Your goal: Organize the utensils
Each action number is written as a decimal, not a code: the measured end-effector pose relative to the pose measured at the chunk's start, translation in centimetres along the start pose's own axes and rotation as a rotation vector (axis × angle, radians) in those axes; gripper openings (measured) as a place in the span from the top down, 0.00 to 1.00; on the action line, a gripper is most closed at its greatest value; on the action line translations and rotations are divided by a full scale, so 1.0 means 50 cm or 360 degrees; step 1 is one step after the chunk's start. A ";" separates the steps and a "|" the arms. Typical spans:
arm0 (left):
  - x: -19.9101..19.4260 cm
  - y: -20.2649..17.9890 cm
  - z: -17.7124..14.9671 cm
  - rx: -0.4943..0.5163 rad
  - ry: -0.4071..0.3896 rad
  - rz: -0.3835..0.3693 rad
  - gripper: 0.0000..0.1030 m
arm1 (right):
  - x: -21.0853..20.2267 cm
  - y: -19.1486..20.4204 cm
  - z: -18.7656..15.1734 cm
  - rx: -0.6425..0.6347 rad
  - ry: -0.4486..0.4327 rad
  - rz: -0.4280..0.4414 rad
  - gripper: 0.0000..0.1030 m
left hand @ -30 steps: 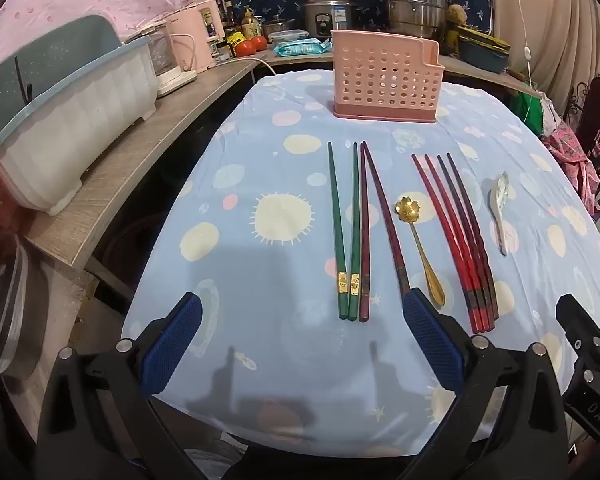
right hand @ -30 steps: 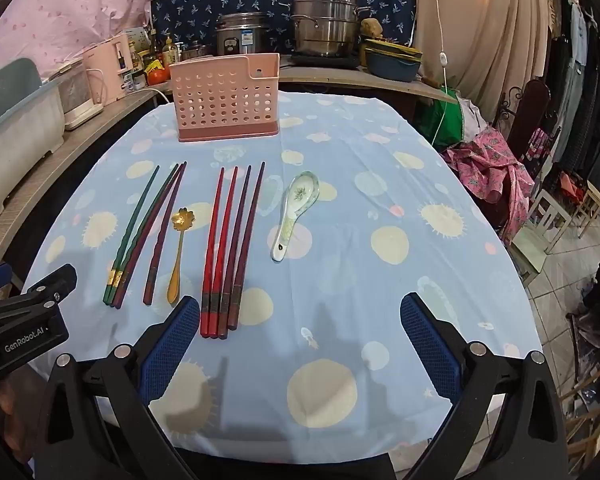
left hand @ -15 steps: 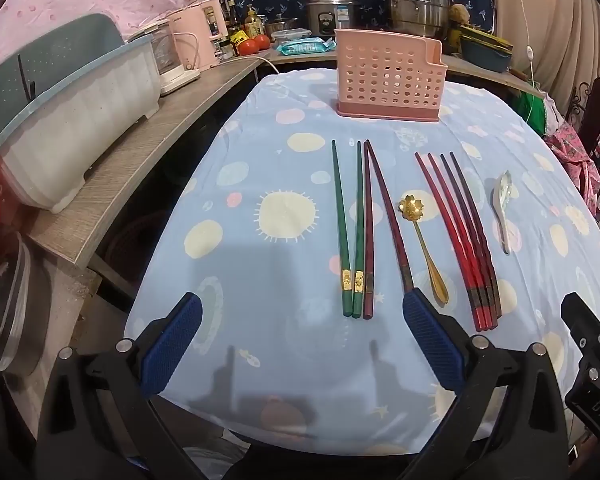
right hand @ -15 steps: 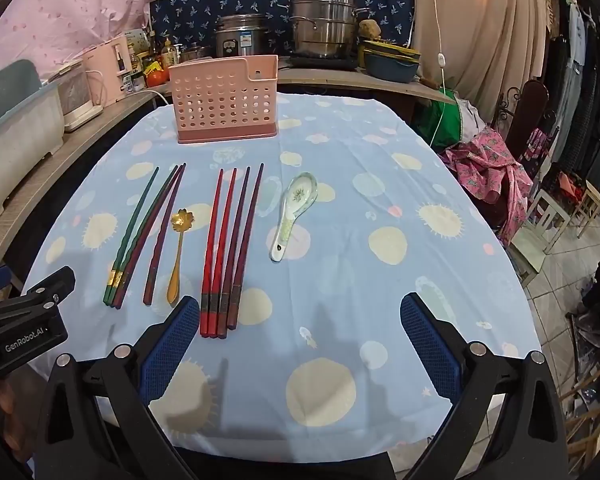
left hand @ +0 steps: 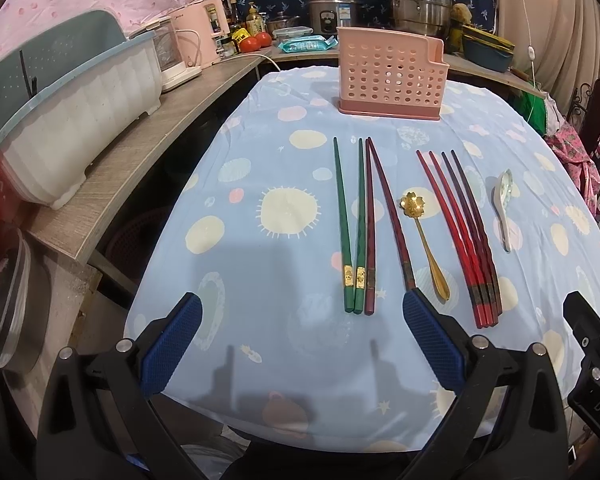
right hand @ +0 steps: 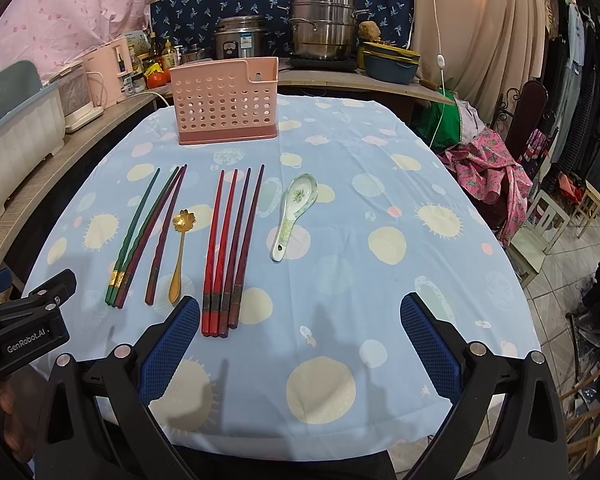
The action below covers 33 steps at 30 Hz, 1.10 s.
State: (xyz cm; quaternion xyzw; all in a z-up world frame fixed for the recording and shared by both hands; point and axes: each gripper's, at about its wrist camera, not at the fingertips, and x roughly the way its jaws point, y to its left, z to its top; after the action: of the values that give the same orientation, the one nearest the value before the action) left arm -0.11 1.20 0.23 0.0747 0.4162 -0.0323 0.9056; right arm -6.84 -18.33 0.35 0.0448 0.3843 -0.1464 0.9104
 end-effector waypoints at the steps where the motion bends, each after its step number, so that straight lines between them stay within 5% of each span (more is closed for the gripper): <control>1: -0.001 0.002 0.000 -0.0001 0.0000 -0.0002 0.07 | 0.000 0.000 -0.001 0.0000 -0.0002 -0.0003 0.07; 33: -0.001 -0.009 -0.010 -0.0002 0.0000 0.0004 0.07 | -0.007 0.003 0.002 0.0000 -0.0013 -0.0010 0.07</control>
State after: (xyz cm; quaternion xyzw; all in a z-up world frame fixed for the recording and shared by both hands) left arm -0.57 0.83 -0.09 0.0747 0.4162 -0.0310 0.9056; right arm -6.95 -18.13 0.67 0.0432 0.3807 -0.1494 0.9115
